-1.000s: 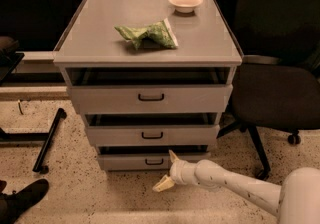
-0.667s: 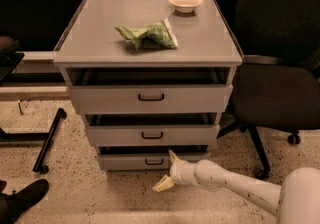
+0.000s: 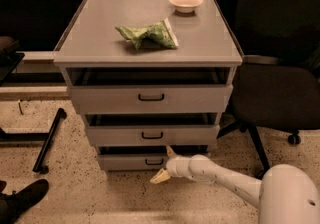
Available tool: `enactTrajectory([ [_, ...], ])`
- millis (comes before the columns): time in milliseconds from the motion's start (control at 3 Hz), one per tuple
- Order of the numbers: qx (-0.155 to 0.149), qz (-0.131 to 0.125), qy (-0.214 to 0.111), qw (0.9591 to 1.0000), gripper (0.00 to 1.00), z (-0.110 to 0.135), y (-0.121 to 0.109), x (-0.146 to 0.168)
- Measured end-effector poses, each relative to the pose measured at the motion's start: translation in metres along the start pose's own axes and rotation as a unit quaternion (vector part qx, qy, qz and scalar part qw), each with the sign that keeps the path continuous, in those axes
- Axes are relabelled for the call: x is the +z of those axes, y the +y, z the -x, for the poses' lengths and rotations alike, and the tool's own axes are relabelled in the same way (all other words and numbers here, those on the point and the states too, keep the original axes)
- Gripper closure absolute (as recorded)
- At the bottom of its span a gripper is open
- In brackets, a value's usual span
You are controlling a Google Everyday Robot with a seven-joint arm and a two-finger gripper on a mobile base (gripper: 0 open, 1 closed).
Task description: Open bottom drawer
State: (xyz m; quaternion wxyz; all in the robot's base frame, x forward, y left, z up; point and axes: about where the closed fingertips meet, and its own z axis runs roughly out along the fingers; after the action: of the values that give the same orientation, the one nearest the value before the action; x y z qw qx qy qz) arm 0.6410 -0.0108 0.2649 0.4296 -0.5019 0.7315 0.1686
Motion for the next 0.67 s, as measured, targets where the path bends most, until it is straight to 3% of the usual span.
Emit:
enactTrajectory([
  [667, -0.007, -0.020, 0.007, 0.9997, 0.00, -0.015, -0.035, 0.037],
])
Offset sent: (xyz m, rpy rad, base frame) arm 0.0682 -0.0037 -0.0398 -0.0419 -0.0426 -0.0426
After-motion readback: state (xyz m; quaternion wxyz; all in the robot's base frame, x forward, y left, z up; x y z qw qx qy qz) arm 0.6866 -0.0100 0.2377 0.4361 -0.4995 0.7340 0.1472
